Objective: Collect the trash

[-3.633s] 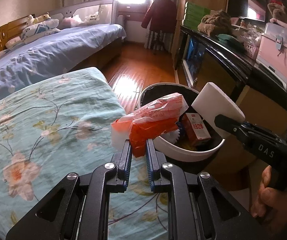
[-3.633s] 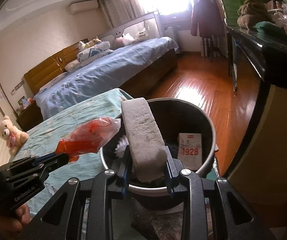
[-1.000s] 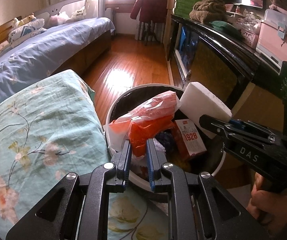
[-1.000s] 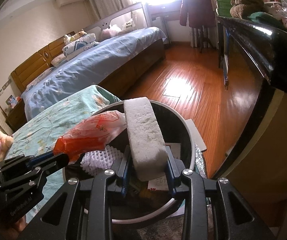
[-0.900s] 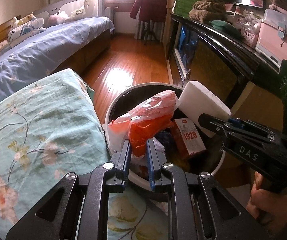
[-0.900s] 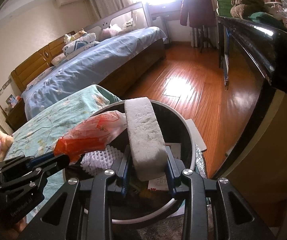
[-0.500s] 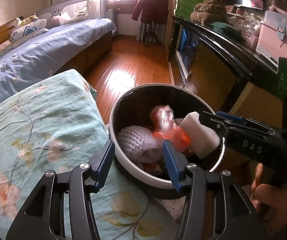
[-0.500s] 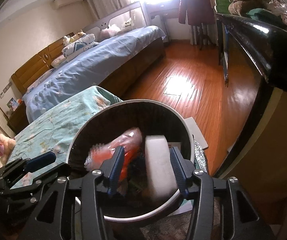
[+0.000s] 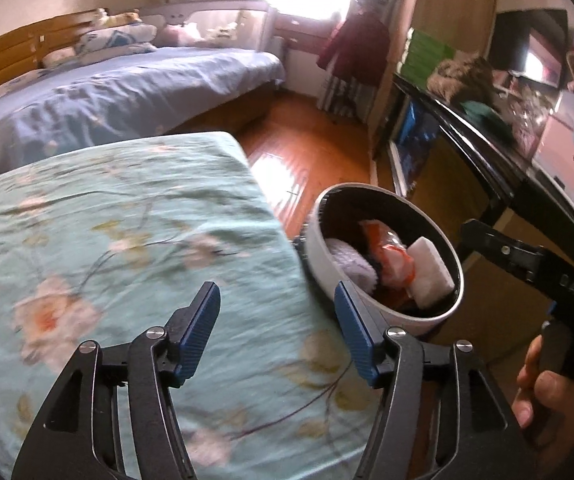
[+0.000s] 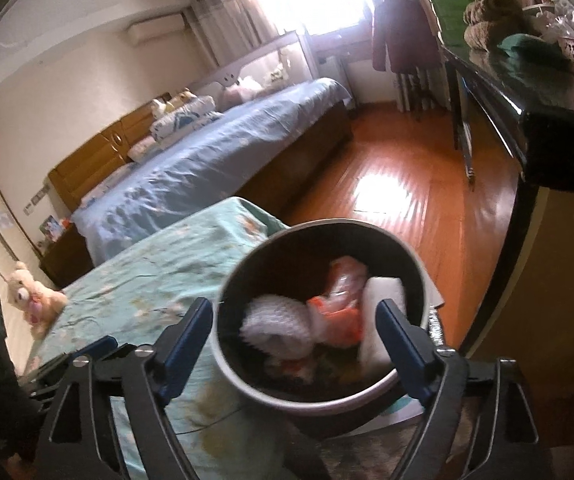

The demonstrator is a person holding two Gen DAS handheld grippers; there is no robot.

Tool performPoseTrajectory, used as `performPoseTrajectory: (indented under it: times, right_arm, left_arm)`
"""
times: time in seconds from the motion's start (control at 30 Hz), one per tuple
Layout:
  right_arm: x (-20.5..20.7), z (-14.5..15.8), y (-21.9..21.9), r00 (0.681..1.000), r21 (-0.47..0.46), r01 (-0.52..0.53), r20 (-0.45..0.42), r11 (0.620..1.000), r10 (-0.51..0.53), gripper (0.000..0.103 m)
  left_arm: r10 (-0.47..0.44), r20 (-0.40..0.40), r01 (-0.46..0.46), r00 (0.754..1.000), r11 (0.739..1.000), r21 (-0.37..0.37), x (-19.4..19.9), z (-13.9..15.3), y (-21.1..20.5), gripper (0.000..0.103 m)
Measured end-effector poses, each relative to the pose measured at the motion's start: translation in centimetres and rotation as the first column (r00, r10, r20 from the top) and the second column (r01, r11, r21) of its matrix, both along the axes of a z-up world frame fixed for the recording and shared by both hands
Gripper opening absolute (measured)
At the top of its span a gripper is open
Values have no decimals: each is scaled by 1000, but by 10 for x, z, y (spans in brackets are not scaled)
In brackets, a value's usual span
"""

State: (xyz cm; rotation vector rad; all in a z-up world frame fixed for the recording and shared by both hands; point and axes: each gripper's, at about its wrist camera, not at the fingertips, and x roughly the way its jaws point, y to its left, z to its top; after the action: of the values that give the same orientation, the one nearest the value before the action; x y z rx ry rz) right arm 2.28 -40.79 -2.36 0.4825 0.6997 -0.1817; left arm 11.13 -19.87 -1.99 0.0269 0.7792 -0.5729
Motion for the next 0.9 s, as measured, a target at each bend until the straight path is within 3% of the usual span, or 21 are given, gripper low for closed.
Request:
performPoseTrajectory:
  times: [0.23, 0.5, 0.57, 0.63, 0.67, 0.77, 0.9]
  right_arm:
    - [-22, 11, 46, 994, -53, -32, 100, 998, 37, 91]
    - [-26, 27, 78, 984, -104, -116, 124, 988, 128, 92]
    - [-29, 41, 83, 977, -137, -125, 155, 983, 146, 94]
    - [-32, 54, 88, 968, -164, -132, 191, 978, 163, 103]
    - [-35, 61, 91, 962, -183, -130, 214, 974, 169, 103]
    - [-36, 67, 98, 955, -222, -126, 236, 967, 179, 103]
    - [-30, 60, 100, 959, -232, -127, 220, 964, 179, 103]
  left_arm:
    - [80, 89, -82, 993, 997, 13, -30, 5, 45, 70]
    - [156, 161, -156, 975, 988, -9, -55, 23, 84, 70]
    - [174, 210, -175, 962, 984, -14, -63, 36, 91, 73]
    - [203, 266, -206, 942, 978, -18, -72, 48, 96, 97]
    - [220, 289, -224, 932, 974, -20, -76, 52, 98, 103]
    - [259, 364, -269, 895, 963, -23, -85, 58, 104, 103]
    - [272, 386, -300, 881, 954, 11, -83, 55, 104, 103]
